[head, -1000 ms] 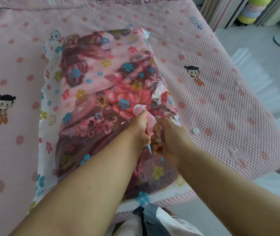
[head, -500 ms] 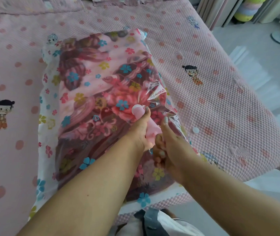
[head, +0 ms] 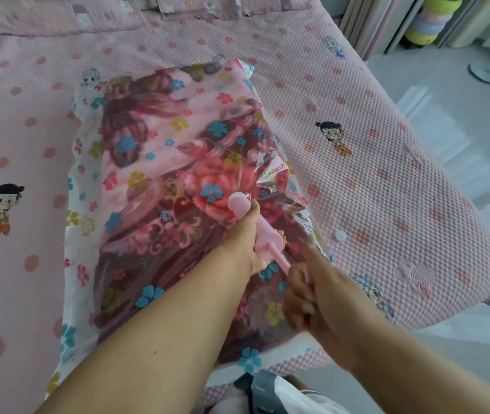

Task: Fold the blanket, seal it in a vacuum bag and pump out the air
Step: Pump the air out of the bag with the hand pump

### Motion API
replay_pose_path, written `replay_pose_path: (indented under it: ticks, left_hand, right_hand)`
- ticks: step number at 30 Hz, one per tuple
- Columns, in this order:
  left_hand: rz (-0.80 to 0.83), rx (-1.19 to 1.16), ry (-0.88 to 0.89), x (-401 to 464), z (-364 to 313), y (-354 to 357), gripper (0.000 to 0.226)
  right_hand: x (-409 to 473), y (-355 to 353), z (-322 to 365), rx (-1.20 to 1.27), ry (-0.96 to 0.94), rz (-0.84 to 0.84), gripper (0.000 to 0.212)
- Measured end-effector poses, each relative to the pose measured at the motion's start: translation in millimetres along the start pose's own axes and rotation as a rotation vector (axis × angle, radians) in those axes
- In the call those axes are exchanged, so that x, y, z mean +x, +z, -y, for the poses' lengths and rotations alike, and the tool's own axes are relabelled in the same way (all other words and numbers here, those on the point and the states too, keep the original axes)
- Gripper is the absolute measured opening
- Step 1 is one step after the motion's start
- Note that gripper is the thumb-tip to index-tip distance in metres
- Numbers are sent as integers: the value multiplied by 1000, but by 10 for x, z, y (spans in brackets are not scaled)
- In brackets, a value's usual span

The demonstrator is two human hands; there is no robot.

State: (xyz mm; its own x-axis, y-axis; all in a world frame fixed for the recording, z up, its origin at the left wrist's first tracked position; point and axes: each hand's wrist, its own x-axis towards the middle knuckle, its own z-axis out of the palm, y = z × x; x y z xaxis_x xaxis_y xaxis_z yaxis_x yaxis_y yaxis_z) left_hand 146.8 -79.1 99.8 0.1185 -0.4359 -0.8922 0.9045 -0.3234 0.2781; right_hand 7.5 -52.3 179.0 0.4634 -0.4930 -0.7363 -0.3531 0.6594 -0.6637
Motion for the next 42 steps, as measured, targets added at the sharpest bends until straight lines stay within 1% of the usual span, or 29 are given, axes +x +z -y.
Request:
replay_pose_path:
  ticks: [2,3,5,7,9,12,14,15,18,20,22,25,27,28,29,32,33,34,36,38,40,42]
  left_hand:
    - [-16,1,18,24,-20,-22,60]
    - [-19,3,18,27,-20,-20,59]
    - [-18,14,11,37,-8,-8,56]
    - [-43,32,10,46,-9,9,55]
    - [-56,28,0,49,-17,10,57]
    - [-15,18,-1,27,-5,-5,56]
    - [-3,3,19,20,-10,-23,56]
    - [-3,5,30,17,-8,-18,55]
    - [-3,27,20,17,-4,20,54]
    - [-17,75,-4,29,-6,29,65]
    - [-33,111,-22,43,-7,23,73]
    - [-2,46,7,39,-19,7,59]
    - [21,14,24,25,-30,-15,58]
    - [25,8,33,22,-24,-18,59]
    - [27,8,33,15,-13,-9,60]
    - [32,-3,0,-8,-2,54,60]
    - [12,4,-13,-6,-8,68,61]
    - [-20,21,-20,-7,-19,69,60]
    - [-36,33,-8,-9,-43,56,58]
    - [-11,5,8,-9,-56,31,59]
    - [-12,8,2,-10,-64,18,61]
    - [-7,7,-11,-27,-49,26,61]
  right_hand:
    - [-170,-19,-39,38,5,39,69]
    - [-142,2,-29,54,3,29,70]
    - [57,72,45,71,23,-35,71]
    - [288,148,152,44,0,-96,70]
    - [341,156,167,38,-46,-62,70]
    - [66,52,85,81,-7,13,72]
    - [-147,-20,1,66,-1,71,74]
    - [-172,-27,-26,71,-15,65,74]
    - [74,75,58,95,-21,-71,74]
    - [305,152,188,101,-32,-127,73]
    - [358,162,224,105,-63,-81,72]
    - [58,41,141,170,-1,7,73]
    - [-194,-48,44,170,-3,97,71]
    - [-239,-58,5,187,-31,100,70]
    - [-218,-39,-2,207,-51,62,70]
    - [94,117,113,195,-63,-135,69]
    - [200,176,183,189,-73,-174,67]
    - [262,215,228,188,-83,-175,66]
    - [216,211,224,213,-79,-115,67]
    - [-17,124,162,233,-24,-35,71]
    - [-245,38,87,232,-37,57,73]
    - [-228,46,81,270,-76,30,74]
